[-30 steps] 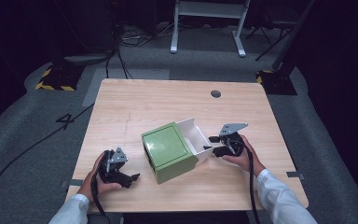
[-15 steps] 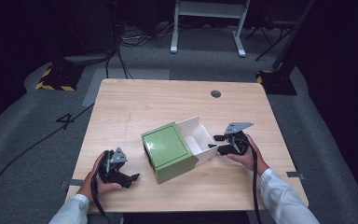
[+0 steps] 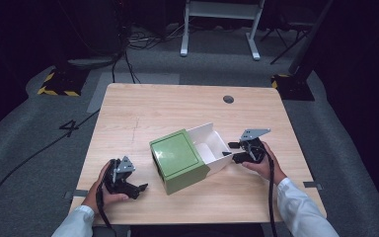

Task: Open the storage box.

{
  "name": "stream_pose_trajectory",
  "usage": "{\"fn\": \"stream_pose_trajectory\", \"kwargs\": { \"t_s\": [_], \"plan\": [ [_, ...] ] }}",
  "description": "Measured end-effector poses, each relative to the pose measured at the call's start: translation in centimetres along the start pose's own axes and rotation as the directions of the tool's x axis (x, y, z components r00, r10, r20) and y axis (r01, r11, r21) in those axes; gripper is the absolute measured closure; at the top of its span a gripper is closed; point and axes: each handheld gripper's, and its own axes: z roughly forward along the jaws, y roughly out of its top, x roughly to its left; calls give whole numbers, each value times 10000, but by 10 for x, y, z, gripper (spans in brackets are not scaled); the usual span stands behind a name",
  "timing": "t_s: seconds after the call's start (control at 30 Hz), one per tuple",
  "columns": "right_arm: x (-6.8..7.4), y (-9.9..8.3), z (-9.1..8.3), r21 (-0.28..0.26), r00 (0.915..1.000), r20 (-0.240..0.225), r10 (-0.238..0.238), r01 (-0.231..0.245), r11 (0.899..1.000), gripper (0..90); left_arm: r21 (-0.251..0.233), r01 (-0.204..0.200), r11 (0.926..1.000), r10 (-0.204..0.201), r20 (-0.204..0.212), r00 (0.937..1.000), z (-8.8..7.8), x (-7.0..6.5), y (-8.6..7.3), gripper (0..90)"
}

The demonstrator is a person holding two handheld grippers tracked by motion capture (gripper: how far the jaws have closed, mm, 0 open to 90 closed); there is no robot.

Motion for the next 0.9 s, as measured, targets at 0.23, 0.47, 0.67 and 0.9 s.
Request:
{"fn": "stream_pose_trajectory", "kwargs": {
  "t_s": [0.23, 0.47, 0.67, 0.9],
  "plan": [
    [-3, -1, -2, 28, 10000, 68, 46, -46, 10000, 468, -4, -3, 10000, 3, 4, 10000, 0, 0, 0, 5],
    [-4, -1, -8, -1, 9999, 169, -29, 29, 10000, 403, -1, 1, 10000, -1, 2, 10000, 0, 0, 0, 5],
    [-9, 1, -22, -411, 9996, 284, 92, -81, 9991, 379, -3, -4, 10000, 4, 6, 10000, 0, 0, 0, 4],
    [-11, 5, -35, -614, 9979, 646, -85, 125, 9980, 372, 0, 4, 10000, -4, 4, 10000, 0, 0, 0, 5]
  ]
}}
